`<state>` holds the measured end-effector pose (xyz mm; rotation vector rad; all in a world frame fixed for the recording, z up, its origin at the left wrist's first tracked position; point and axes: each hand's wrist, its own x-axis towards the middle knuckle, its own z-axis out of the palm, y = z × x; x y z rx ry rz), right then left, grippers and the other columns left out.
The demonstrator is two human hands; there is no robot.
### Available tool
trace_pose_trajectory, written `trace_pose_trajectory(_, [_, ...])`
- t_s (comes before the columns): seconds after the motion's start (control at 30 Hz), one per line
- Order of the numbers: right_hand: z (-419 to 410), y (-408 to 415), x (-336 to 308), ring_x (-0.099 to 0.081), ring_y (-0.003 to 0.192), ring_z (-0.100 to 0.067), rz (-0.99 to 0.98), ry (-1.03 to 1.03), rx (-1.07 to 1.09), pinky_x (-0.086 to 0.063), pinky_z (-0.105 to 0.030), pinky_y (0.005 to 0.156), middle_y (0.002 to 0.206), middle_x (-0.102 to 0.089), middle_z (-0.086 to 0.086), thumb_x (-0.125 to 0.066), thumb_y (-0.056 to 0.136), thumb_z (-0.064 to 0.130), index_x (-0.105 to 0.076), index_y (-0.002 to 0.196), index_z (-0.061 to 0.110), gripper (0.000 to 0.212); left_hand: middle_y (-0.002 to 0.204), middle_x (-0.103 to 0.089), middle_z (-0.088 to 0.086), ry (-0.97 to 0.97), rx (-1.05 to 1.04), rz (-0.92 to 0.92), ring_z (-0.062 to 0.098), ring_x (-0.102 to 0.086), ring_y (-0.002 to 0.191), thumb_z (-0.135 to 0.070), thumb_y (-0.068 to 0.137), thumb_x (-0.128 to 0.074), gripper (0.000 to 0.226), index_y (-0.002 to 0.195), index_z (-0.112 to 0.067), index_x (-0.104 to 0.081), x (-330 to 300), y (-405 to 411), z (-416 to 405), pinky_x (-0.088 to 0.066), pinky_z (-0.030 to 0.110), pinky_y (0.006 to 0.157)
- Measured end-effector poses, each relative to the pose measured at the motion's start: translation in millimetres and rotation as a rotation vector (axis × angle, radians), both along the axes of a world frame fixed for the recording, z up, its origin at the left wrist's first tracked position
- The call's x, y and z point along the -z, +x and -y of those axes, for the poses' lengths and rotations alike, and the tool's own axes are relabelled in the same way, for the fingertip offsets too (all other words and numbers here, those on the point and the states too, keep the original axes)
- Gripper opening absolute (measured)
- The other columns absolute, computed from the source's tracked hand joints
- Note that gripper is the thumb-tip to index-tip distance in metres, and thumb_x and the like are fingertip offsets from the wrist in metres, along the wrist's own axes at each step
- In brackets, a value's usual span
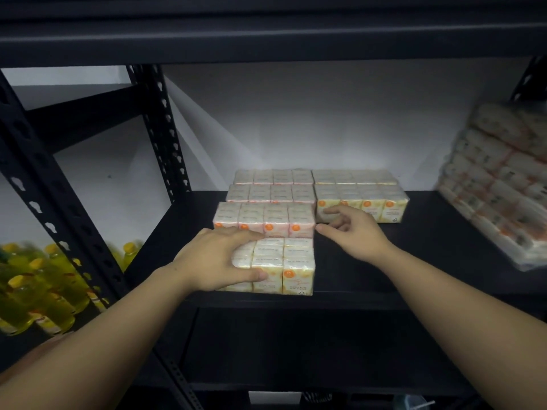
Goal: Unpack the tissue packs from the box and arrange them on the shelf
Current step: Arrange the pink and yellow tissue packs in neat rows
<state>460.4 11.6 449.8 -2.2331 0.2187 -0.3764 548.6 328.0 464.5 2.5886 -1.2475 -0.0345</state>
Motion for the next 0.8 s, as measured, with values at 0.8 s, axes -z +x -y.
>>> trace_pose_trajectory(0.8, [84.0, -106.9, -20.2, -0.058, 0.091, -0.009, 0.151, -0.368, 0.322, -0.052, -0.037, 0.083, 0.089, -0.063, 0.014, -0.068, 0.092, 0.048, -0.072, 0.089, 0.026, 0.023, 0.130, -0.054, -0.010, -0.419, 0.048, -0.188, 0.012, -0.051, 0.121, -0.060, 0.080, -0.076, 0.054, 0.125, -0.032, -0.067, -16.4, -60.0, 184.7, -0.044, 0.033, 0.101])
